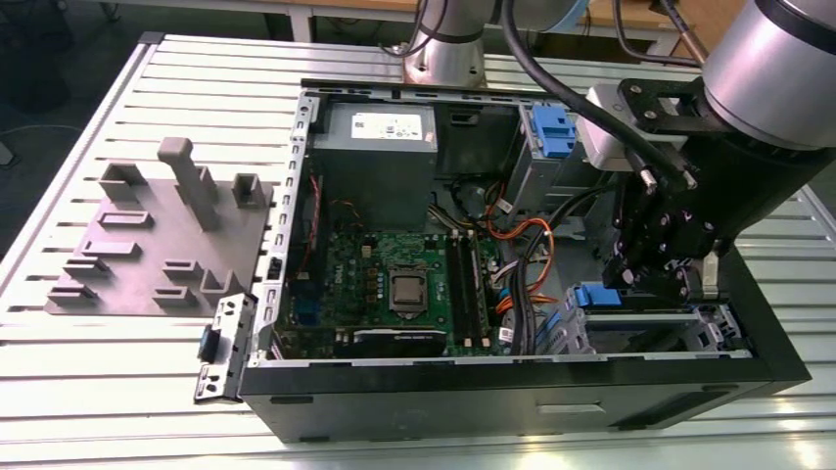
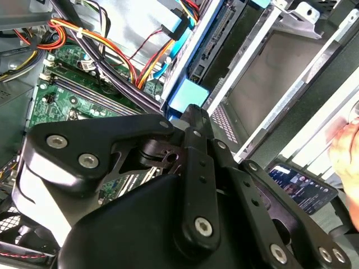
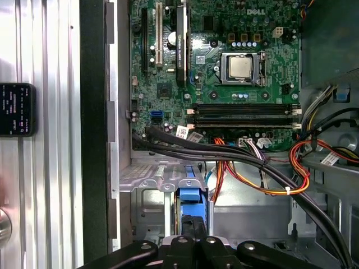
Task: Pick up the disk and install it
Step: 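Insert the first disk wire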
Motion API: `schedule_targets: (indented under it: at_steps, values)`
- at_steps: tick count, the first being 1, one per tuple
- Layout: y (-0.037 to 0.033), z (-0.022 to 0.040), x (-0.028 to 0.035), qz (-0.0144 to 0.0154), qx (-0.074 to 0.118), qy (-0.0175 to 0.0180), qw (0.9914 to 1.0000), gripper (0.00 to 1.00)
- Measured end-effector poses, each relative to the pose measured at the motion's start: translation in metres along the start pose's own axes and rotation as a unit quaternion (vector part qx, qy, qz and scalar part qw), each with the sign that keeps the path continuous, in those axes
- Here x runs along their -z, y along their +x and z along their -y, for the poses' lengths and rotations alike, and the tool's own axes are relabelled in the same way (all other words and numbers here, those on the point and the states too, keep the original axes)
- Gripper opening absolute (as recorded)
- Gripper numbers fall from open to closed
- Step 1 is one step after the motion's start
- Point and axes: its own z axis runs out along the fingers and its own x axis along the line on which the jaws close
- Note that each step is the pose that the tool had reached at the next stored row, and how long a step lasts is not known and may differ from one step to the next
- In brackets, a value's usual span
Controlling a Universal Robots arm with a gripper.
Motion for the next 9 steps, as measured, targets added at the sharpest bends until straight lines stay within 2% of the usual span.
schedule_targets:
  at_steps: [7, 9]
  values:
    - [0.0000, 0.0002, -0.0001, 0.0000, 0.000, 0.0000, 1.00000, 0.11]
    - [-0.0001, 0.0035, -0.0004, 0.0001, 0.000, -0.0002, 1.00000, 0.11]
